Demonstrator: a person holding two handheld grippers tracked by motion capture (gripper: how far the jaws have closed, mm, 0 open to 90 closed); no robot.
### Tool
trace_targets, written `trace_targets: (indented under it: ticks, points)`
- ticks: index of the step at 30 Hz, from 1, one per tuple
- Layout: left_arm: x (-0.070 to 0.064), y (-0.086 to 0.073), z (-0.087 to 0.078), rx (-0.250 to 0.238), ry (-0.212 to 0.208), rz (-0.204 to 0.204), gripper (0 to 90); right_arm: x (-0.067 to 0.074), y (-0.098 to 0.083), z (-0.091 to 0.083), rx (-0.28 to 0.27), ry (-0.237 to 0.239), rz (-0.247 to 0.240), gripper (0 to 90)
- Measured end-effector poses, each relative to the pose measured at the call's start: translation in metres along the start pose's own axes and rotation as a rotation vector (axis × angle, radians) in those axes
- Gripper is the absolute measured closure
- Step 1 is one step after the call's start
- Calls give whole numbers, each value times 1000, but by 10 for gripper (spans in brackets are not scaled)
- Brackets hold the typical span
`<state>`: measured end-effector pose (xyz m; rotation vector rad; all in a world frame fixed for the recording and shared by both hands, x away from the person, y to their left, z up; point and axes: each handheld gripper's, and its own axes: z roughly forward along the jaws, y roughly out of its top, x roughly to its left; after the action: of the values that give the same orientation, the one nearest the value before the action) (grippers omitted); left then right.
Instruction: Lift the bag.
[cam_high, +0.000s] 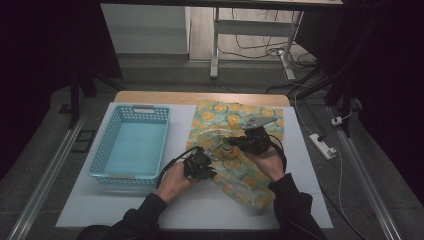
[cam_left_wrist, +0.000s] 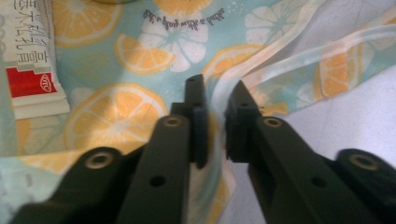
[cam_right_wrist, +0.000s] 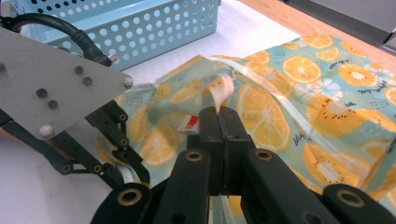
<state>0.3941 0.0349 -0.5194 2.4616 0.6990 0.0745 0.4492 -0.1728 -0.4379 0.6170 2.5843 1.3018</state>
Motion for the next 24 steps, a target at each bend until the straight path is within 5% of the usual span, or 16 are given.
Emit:
trace_targets:
  ticks: [9,15,20,24]
  points:
    - [-1,3,-2,25,6,-65,886,1,0,1,7,3,-2,900]
    - [0,7,-14,-17,-7,-130,887,2,1,0,3,6,-6,900]
    - [-3,10,-25,-45,12,-101,888,6,3,-1,-1,12,-14,900]
    - [-3,12,-33,-67,-2,-122,888,10,5,-1,0,18,-25,900]
